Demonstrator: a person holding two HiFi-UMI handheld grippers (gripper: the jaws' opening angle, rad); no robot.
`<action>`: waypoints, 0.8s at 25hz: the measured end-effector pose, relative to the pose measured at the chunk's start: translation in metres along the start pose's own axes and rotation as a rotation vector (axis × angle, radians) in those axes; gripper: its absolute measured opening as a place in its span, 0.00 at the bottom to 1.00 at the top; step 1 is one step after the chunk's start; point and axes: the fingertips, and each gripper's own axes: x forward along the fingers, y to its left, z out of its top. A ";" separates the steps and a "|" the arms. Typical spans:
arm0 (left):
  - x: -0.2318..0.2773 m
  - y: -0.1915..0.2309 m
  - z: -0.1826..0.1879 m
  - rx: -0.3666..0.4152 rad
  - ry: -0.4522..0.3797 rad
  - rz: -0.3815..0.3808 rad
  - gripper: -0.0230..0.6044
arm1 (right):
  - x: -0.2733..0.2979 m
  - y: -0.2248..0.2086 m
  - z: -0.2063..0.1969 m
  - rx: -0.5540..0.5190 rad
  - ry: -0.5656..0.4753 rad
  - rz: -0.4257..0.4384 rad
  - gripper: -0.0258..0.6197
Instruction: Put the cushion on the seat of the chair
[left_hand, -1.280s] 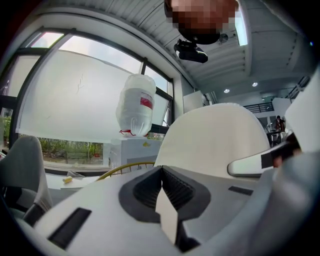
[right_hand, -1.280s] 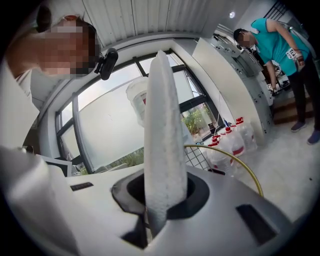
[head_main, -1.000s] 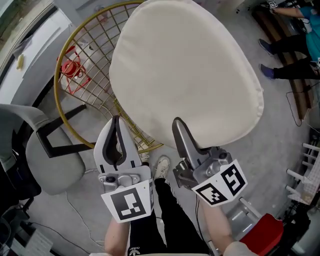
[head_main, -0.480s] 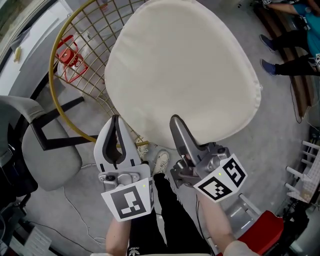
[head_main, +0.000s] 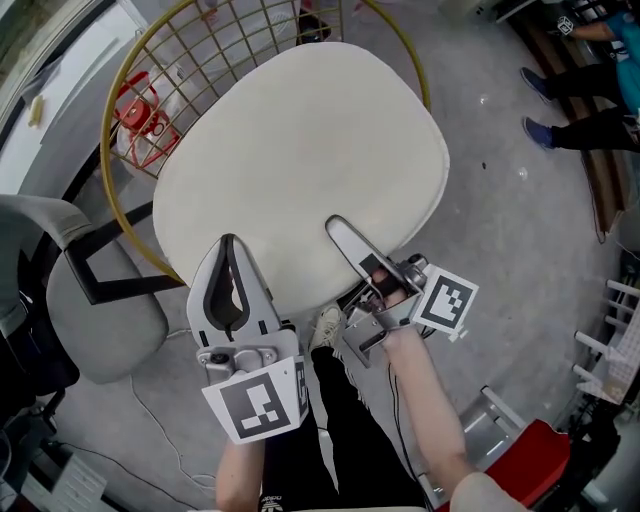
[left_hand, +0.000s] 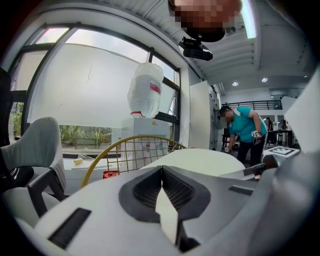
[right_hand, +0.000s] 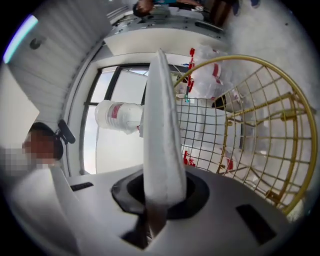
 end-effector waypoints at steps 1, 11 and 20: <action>0.002 0.000 0.000 -0.001 0.001 0.001 0.06 | 0.002 -0.004 0.001 0.037 0.000 0.007 0.12; 0.019 -0.004 -0.023 0.017 0.042 -0.009 0.06 | 0.003 -0.070 0.017 0.314 -0.033 0.050 0.11; 0.037 -0.002 -0.028 0.024 0.062 -0.014 0.06 | 0.004 -0.115 0.020 0.349 -0.037 -0.011 0.11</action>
